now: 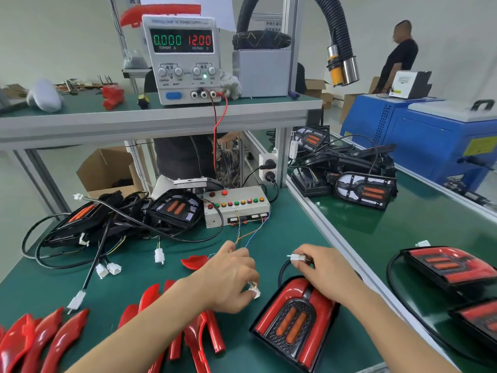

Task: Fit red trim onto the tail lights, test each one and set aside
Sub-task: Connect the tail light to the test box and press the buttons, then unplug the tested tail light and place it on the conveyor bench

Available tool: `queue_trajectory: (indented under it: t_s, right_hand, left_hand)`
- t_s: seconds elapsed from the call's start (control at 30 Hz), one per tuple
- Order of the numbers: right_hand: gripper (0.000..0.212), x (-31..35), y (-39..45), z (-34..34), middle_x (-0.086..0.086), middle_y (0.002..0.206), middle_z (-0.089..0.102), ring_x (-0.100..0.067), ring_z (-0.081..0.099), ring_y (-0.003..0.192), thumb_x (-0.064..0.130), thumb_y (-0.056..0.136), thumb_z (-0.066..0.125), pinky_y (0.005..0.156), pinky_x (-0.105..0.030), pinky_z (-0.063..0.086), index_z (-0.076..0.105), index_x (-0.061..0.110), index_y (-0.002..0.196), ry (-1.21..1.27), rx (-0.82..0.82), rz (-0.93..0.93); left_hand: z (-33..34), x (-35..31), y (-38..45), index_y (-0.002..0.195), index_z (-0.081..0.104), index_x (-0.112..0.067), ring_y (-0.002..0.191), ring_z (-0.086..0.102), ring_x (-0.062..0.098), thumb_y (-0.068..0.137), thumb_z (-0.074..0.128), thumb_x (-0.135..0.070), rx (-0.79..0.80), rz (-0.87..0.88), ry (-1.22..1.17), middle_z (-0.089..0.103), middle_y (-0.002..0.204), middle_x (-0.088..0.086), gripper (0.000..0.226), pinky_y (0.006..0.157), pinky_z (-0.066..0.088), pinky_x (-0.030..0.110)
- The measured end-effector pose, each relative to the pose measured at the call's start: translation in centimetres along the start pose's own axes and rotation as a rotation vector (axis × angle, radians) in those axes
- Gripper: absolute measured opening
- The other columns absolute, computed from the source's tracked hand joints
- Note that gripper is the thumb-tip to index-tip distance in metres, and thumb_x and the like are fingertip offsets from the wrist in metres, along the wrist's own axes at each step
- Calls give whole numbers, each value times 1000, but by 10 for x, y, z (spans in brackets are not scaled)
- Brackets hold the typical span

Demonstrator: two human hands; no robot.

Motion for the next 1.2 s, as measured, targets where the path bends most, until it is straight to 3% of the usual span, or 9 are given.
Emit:
queue_trajectory:
  t_s: [0.17, 0.27, 0.33, 0.47, 0.6, 0.77, 0.87, 1.0, 1.2]
  right_hand:
    - [32, 1, 11, 12, 3, 127, 69, -21, 63, 116, 27, 102, 51, 93, -40, 52, 66, 26, 129, -56, 106, -20]
    - [42, 2, 12, 13, 2, 137, 63, -23, 56, 129, 31, 102, 50, 103, -45, 47, 55, 27, 144, -78, 107, -18]
    - [51, 1, 9, 11, 5, 137, 60, -22, 52, 131, 42, 100, 54, 105, -47, 44, 47, 31, 149, -89, 81, -9]
    - [49, -1, -10, 4, 10, 129, 61, -16, 52, 124, 56, 92, 62, 105, -42, 41, 58, 33, 134, -32, -74, 30]
    - [29, -2, -35, -2, 18, 114, 60, -6, 53, 116, 53, 89, 67, 106, -37, 40, 68, 35, 111, 173, -198, 77]
    - [16, -7, -82, -16, 29, 113, 59, 14, 49, 113, 42, 93, 67, 92, -4, 35, 64, 43, 109, 392, -351, 162]
    - [15, -10, -128, -12, 21, 106, 60, 6, 56, 101, 34, 93, 69, 86, -16, 43, 61, 44, 101, 476, -534, 379]
    - [25, -3, -174, 15, 16, 103, 65, 4, 63, 84, 47, 92, 68, 73, -13, 43, 56, 39, 112, 604, -278, 637]
    - [27, 4, -185, 25, 18, 98, 77, 7, 70, 91, 39, 91, 72, 80, -11, 51, 66, 27, 114, 900, -122, 598]
  left_hand:
    - [-2, -19, -1, 105, 73, -28, 116, 49, 16, 102, 35, -43, -64, 2, 11, 61, 119, -11, 40, 95, 33, 35]
    - [-6, -38, 0, 87, 68, -20, 98, 57, 20, 105, 38, -43, -182, -38, -34, 64, 99, -5, 42, 84, 44, 35]
    - [-3, -48, 4, 95, 63, -18, 98, 60, 27, 105, 36, -50, -74, -233, -174, 65, 98, 1, 42, 84, 46, 39]
    - [13, -57, 8, 98, 61, -19, 97, 64, 31, 99, 39, -66, 118, -502, -476, 70, 99, 8, 53, 81, 50, 39]
    - [23, -53, 9, 95, 64, -22, 81, 62, 14, 96, 50, -64, 243, -597, -727, 67, 85, -4, 45, 69, 45, 28]
    - [30, -54, 2, 75, 55, -18, 59, 47, 8, 95, 53, -62, 252, -667, -858, 55, 66, -7, 49, 58, 38, 26]
    - [27, -59, 1, 76, 55, -20, 56, 47, 7, 98, 51, -59, 191, -668, -773, 54, 63, -7, 45, 54, 36, 22]
    - [22, -71, 0, 75, 51, -18, 57, 45, 9, 100, 49, -54, 109, -630, -745, 51, 63, -4, 44, 56, 36, 22]
    - [6, -89, 5, 74, 50, -17, 54, 43, 8, 102, 51, -45, -23, -541, -810, 48, 59, -3, 40, 57, 39, 22]
Point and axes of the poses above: each hand's wrist, its own y-axis towards the middle knuckle, its own z-axis out of the palm, x = y × z, the point moved 2 cm from there along y, towards the middle knuckle
